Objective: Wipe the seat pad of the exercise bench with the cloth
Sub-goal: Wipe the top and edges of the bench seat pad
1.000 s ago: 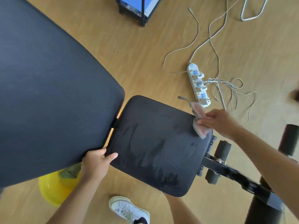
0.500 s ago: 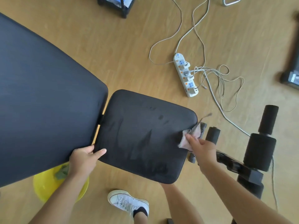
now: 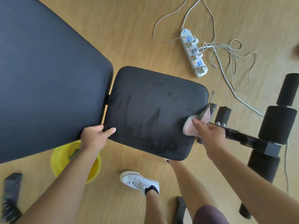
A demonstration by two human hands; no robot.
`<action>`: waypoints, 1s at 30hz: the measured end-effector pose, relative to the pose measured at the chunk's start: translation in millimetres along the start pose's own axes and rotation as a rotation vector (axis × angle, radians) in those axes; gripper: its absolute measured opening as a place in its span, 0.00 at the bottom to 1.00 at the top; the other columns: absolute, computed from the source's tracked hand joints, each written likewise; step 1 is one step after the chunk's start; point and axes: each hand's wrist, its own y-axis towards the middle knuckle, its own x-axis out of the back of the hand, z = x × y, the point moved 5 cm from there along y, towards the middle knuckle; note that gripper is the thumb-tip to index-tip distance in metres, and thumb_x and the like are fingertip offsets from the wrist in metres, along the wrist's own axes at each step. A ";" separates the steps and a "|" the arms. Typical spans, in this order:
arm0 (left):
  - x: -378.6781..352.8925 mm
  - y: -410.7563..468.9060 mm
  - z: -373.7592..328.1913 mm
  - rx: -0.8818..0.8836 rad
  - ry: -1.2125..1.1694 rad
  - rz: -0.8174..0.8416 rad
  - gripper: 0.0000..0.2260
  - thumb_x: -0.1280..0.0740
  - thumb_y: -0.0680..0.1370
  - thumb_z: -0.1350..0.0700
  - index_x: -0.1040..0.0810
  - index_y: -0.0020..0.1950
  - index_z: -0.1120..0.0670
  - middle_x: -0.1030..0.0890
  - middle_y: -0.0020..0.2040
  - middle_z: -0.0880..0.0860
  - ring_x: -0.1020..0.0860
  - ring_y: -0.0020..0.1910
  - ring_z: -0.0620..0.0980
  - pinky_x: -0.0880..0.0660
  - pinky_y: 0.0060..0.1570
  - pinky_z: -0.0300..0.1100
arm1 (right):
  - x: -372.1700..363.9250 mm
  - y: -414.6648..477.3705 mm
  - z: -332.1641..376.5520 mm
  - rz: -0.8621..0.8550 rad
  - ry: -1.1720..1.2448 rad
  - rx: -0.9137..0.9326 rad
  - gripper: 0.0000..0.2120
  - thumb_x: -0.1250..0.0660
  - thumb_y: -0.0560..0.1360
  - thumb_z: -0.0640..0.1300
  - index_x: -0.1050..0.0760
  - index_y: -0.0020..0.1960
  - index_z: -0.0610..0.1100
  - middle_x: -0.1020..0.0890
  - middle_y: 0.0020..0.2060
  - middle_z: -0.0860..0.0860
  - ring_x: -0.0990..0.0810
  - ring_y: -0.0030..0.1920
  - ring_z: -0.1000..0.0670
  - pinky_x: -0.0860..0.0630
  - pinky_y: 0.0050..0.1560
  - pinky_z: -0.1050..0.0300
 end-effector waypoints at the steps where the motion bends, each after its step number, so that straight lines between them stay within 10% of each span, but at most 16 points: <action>1: 0.2 -1.1 -0.2 0.003 0.002 0.000 0.32 0.21 0.69 0.50 0.24 0.69 0.61 0.17 0.61 0.59 0.17 0.54 0.60 0.21 0.58 0.55 | -6.1 -19.4 -19.2 0.005 0.046 -0.042 0.27 0.25 0.67 0.64 0.30 0.33 0.42 0.34 0.27 0.48 0.36 0.31 0.49 0.39 0.33 0.57; 6: 1.2 -1.2 -1.3 -0.015 0.016 0.001 0.32 0.21 0.69 0.50 0.24 0.68 0.61 0.17 0.60 0.60 0.16 0.54 0.59 0.21 0.58 0.54 | -45.0 -95.4 -84.0 -0.120 0.274 -0.339 0.25 0.25 0.74 0.54 0.25 0.38 0.31 0.28 0.26 0.48 0.30 0.26 0.50 0.32 0.22 0.66; 11: 2.3 -1.6 -2.3 -0.028 0.045 0.009 0.32 0.21 0.68 0.49 0.23 0.68 0.61 0.17 0.60 0.59 0.17 0.56 0.59 0.21 0.59 0.55 | -119.3 -139.8 -83.8 -0.032 0.627 -0.630 0.21 0.33 0.76 0.64 0.21 0.47 0.44 0.16 0.37 0.56 0.17 0.41 0.55 0.24 0.59 0.57; 16: 3.2 -1.6 -4.6 -0.011 0.033 0.021 0.31 0.22 0.70 0.51 0.24 0.69 0.61 0.21 0.67 0.58 0.21 0.64 0.59 0.27 0.65 0.48 | -190.4 -171.2 -37.1 0.037 1.093 -0.758 0.18 0.31 0.78 0.59 0.25 0.52 0.44 0.16 0.40 0.52 0.17 0.34 0.59 0.23 0.57 0.63; 19: 4.4 -0.3 -4.9 0.016 0.067 0.045 0.25 0.24 0.72 0.55 0.22 0.68 0.61 0.19 0.65 0.55 0.21 0.63 0.54 0.29 0.61 0.41 | -249.5 -195.0 -12.9 0.252 1.081 -0.763 0.20 0.27 0.77 0.52 0.22 0.57 0.37 0.12 0.48 0.45 0.13 0.35 0.55 0.18 0.37 0.64; 22: 6.7 5.3 -0.4 0.020 0.090 0.103 0.16 0.30 0.73 0.60 0.18 0.61 0.60 0.14 0.55 0.56 0.17 0.49 0.52 0.23 0.52 0.42 | -288.6 -204.2 3.7 0.327 1.047 -0.736 0.21 0.23 0.73 0.51 0.18 0.55 0.35 0.12 0.47 0.43 0.11 0.43 0.49 0.15 0.52 0.54; 30: 6.8 -0.7 -1.3 -0.047 0.024 0.078 0.24 0.28 0.77 0.53 0.25 0.70 0.60 0.23 0.70 0.56 0.25 0.69 0.56 0.31 0.65 0.44 | -180.8 -149.6 -55.9 0.136 0.704 -0.511 0.19 0.25 0.74 0.53 0.18 0.56 0.39 0.15 0.46 0.52 0.16 0.44 0.56 0.19 0.56 0.56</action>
